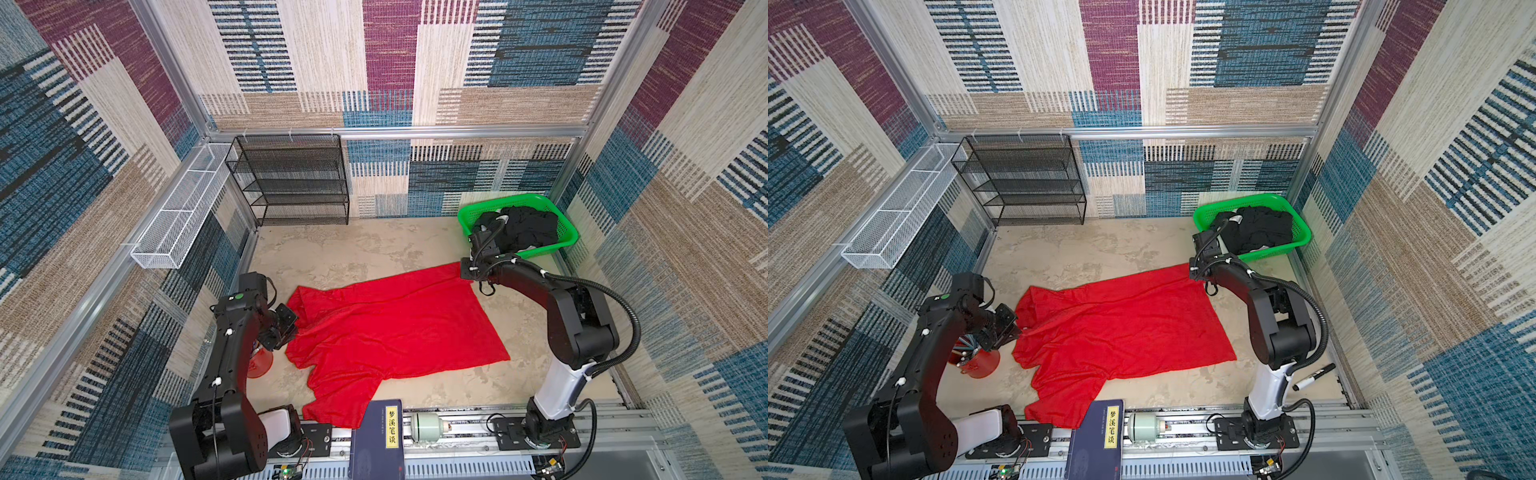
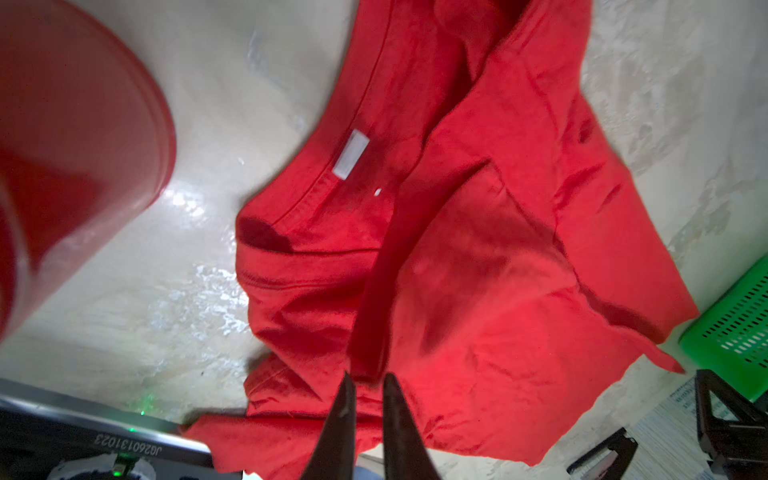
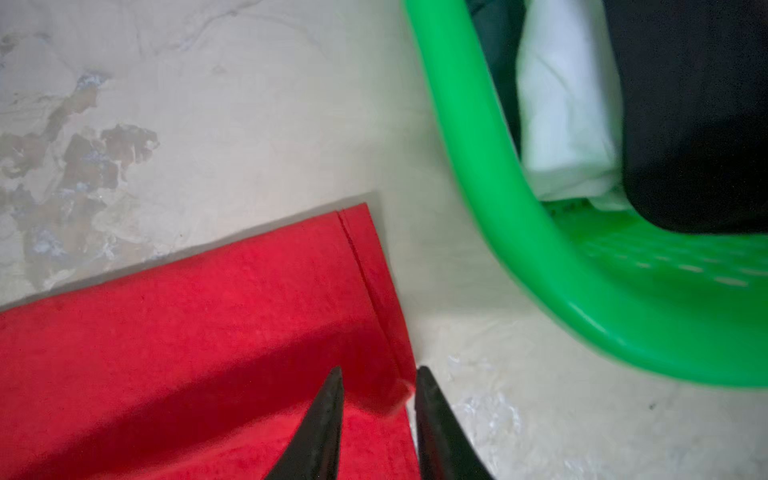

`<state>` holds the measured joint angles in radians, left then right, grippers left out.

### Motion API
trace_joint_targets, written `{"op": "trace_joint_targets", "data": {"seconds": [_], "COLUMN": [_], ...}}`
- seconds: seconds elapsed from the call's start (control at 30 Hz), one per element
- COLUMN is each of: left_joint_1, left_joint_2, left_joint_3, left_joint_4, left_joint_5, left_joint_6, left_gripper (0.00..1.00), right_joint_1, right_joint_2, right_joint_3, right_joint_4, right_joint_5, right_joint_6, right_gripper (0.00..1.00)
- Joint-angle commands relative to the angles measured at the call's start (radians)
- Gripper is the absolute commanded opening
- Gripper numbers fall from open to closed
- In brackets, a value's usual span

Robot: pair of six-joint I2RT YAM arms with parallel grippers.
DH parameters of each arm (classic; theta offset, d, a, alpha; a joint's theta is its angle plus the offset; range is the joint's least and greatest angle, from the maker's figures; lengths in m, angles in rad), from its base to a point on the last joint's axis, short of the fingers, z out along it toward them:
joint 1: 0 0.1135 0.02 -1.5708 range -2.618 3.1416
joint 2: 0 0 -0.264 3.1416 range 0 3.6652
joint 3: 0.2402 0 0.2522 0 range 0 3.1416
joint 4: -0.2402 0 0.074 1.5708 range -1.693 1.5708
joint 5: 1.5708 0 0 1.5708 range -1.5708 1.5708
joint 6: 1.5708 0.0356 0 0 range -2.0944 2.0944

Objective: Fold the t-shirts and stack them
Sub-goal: 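Release the shirt with the left gripper and move it toward the collar, then grasp the shirt near the collar with the left gripper while the right grasps the hem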

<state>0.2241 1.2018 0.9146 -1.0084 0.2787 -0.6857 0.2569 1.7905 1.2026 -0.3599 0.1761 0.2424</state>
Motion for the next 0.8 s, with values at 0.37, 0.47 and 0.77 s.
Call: {"op": "trace_joint_targets", "data": {"seconds": [0.37, 0.47, 0.77], "left_joint_1": [-0.251, -0.255, -0.255], "left_joint_2": [0.421, 0.496, 0.668], "left_joint_3": [0.324, 0.356, 0.438], "left_joint_4": [0.073, 0.103, 0.136], "left_joint_5": [-0.085, -0.150, -0.177], "left_joint_6": [0.130, 0.123, 0.177], "left_gripper": [0.27, 0.27, 0.27], "right_joint_1": [0.086, 0.090, 0.090], "right_joint_2": [0.169, 0.240, 0.262], "right_joint_3": [0.252, 0.310, 0.272], "right_joint_4": [-0.040, -0.096, -0.139], "right_joint_5": [-0.152, -0.193, -0.221], "right_joint_6": [0.044, 0.072, 0.088], "right_gripper": [0.50, 0.52, 0.53]}}
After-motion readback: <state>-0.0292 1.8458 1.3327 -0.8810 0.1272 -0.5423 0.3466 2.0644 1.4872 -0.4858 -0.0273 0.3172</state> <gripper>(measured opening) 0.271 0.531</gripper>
